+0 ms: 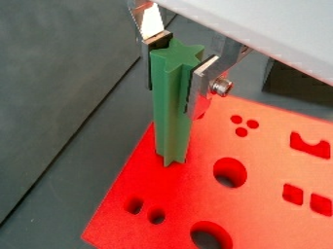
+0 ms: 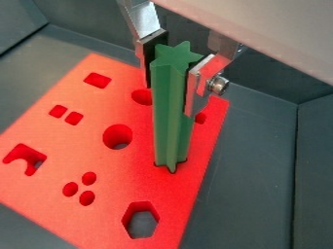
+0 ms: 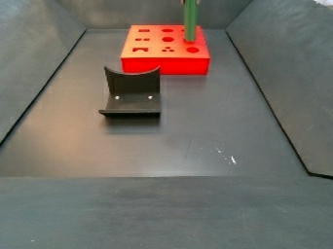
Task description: Insert the star object.
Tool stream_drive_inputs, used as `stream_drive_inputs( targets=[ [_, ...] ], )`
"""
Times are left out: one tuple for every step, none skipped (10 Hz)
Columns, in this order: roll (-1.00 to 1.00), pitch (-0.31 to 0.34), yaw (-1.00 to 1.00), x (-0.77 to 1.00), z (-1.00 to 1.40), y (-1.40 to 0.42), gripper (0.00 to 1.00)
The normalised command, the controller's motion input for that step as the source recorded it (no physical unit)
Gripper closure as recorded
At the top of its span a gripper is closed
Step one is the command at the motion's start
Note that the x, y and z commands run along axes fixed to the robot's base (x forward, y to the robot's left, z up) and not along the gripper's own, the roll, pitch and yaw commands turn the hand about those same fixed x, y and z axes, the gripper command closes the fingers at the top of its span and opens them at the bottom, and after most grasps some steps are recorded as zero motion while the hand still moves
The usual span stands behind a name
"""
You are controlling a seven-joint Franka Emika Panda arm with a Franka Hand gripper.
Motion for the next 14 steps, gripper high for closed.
stream_drive_inputs(
  targets=[
    [0.02, -0.004, 0.00, 0.00, -1.00, -0.24, 1.00],
    [0.02, -0.006, 0.00, 0.00, -1.00, -0.24, 1.00],
    [0.03, -0.010, -0.01, 0.00, -1.00, -0.21, 1.00],
    [0.03, -0.007, -0.03, 0.07, -1.00, -0.07, 1.00],
    [0.02, 0.000, -0.13, 0.26, -1.00, 0.00, 1.00],
    [0.02, 0.000, -0.22, 0.21, -1.00, 0.00, 1.00],
    [0.01, 0.000, -0.23, 0.20, -1.00, 0.00, 1.00],
    [0.01, 0.000, -0.23, 0.17, -1.00, 0.00, 1.00],
    [0.02, 0.164, -0.05, -0.08, -0.51, 0.00, 1.00],
    [0.00, 0.000, 0.00, 0.00, -0.08, 0.00, 1.00],
    [0.00, 0.000, 0.22, -0.16, -0.43, 0.11, 1.00],
    [0.00, -0.004, 0.38, -0.13, -0.43, 0.17, 1.00],
    [-0.05, -0.029, 0.48, -0.08, -0.45, 0.14, 1.00],
    [-0.11, -0.044, 0.29, 0.00, -0.33, 0.00, 1.00]
  ],
)
